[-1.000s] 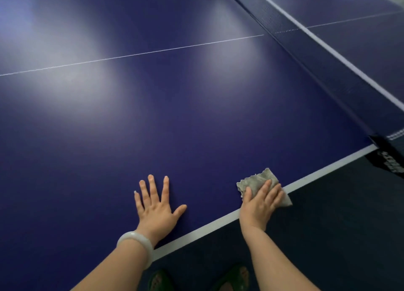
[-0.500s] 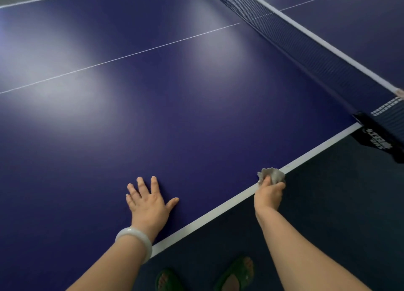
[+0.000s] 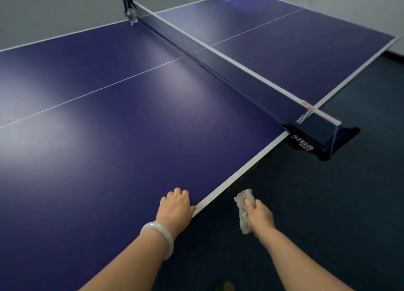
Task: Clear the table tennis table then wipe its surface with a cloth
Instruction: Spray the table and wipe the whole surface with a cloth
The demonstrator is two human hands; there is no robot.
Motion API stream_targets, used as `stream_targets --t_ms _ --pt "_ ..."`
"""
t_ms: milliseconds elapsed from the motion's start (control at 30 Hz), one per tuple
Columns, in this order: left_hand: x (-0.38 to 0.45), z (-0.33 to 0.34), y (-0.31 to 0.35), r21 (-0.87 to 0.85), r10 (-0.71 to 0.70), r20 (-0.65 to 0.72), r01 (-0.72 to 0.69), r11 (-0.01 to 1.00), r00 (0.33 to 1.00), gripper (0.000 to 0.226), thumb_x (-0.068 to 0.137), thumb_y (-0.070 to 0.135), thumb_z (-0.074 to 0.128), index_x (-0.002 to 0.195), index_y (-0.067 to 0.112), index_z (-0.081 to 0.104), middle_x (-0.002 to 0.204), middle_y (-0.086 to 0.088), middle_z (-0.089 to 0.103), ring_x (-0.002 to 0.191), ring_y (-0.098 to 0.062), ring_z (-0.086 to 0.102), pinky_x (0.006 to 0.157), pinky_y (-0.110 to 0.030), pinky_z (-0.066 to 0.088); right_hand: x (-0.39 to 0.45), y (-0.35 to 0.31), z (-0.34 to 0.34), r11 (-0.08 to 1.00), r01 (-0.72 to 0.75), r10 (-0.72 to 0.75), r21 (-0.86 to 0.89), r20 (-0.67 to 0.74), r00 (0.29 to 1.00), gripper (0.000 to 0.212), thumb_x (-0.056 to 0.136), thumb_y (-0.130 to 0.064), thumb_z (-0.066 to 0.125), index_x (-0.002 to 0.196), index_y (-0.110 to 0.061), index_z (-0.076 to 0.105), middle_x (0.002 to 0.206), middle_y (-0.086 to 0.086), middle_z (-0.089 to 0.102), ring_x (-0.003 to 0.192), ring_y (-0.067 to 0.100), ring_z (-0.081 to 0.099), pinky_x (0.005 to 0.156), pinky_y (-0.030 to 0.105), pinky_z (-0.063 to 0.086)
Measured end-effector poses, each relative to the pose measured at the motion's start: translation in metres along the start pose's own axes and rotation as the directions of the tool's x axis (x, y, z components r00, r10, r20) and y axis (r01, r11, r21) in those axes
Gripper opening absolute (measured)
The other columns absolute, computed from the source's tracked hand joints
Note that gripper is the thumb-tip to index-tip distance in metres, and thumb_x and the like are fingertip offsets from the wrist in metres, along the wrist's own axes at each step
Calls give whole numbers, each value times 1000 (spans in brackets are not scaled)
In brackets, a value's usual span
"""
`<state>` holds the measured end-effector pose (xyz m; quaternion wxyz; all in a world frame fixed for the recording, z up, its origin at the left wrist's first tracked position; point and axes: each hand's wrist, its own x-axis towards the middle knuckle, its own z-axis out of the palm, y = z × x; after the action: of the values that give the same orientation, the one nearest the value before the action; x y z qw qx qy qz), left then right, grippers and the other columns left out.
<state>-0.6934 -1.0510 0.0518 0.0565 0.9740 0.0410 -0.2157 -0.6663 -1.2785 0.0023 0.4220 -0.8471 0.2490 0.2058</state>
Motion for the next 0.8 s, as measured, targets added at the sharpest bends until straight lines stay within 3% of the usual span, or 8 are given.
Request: stream_targets --t_ms 167,333,800 --pt "30 -26 89 10 149 -12 -148 989 989 35 99 43 45 121 16 48 119 -2 51 107 -20 52 92 -33 42 14 14 -90 992 111 -110 -57 18 994 31 99 -36 47 88 -9 55 85 4 60 72 13 56 61 28 43" --pt "52 -42 180 36 326 22 -327 944 945 36 99 42 46 124 17 48 124 -3 51 112 -22 52 95 -35 43 23 33 -174 986 139 -145 -95 -62 987 29 97 -38 53 79 -16 48 80 0 58 69 12 54 57 25 39" --pt "147 -108 445 12 749 78 -751 660 658 38 99 40 46 127 14 47 126 -6 51 115 -26 53 94 -40 45 110 46 -397 967 -62 -27 -249 -339 940 24 94 -44 56 95 -21 54 87 -3 61 79 16 60 68 34 48"
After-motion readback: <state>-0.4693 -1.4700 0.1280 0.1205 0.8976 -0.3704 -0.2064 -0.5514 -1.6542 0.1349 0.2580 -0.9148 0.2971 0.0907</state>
